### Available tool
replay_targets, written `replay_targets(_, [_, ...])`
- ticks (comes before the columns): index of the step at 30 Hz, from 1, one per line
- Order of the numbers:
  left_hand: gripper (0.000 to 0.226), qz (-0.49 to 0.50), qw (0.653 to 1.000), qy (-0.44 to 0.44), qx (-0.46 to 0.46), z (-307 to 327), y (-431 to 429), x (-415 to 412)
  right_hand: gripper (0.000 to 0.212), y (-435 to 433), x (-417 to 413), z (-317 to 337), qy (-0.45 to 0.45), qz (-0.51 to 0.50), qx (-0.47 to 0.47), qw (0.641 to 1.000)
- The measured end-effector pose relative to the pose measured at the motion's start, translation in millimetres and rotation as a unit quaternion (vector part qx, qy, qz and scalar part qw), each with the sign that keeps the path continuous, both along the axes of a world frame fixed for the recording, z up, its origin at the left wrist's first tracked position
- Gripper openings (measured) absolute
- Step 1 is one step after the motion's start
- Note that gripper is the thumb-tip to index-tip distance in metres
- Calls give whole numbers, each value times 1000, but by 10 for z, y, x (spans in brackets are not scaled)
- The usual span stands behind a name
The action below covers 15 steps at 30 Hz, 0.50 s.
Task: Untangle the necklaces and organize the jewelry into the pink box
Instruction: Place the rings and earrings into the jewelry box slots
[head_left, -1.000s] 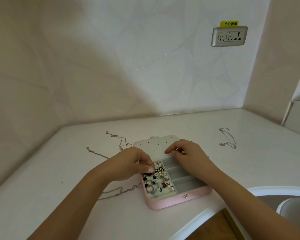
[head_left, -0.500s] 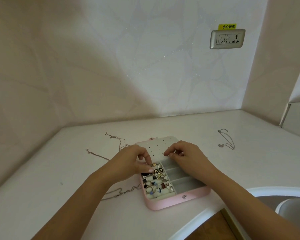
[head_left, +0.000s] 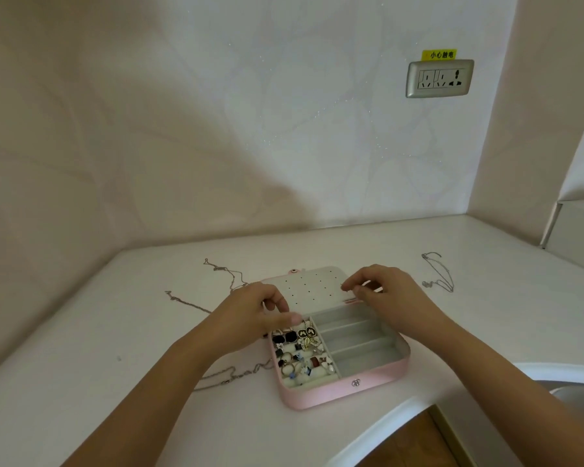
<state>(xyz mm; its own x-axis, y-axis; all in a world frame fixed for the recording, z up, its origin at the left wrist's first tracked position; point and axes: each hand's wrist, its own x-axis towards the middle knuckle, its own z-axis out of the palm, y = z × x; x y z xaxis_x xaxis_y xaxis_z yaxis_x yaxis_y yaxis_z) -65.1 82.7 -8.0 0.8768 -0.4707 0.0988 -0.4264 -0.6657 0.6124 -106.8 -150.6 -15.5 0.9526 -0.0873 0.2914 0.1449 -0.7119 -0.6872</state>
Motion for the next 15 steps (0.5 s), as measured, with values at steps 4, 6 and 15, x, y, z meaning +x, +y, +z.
replay_targets(4, [13, 64, 997, -41, -13, -35, 50, 55, 38, -350, 13, -42, 22, -45, -15, 999])
replay_targets(6, [13, 125, 991, -42, 9, -79, 92, 90, 48, -542, -2, -100, 44, -60, -40, 996])
replay_targets(15, [24, 213, 975, 44, -49, -129, 18, 132, 43, -860, -133, -278, 96, -60, -76, 991])
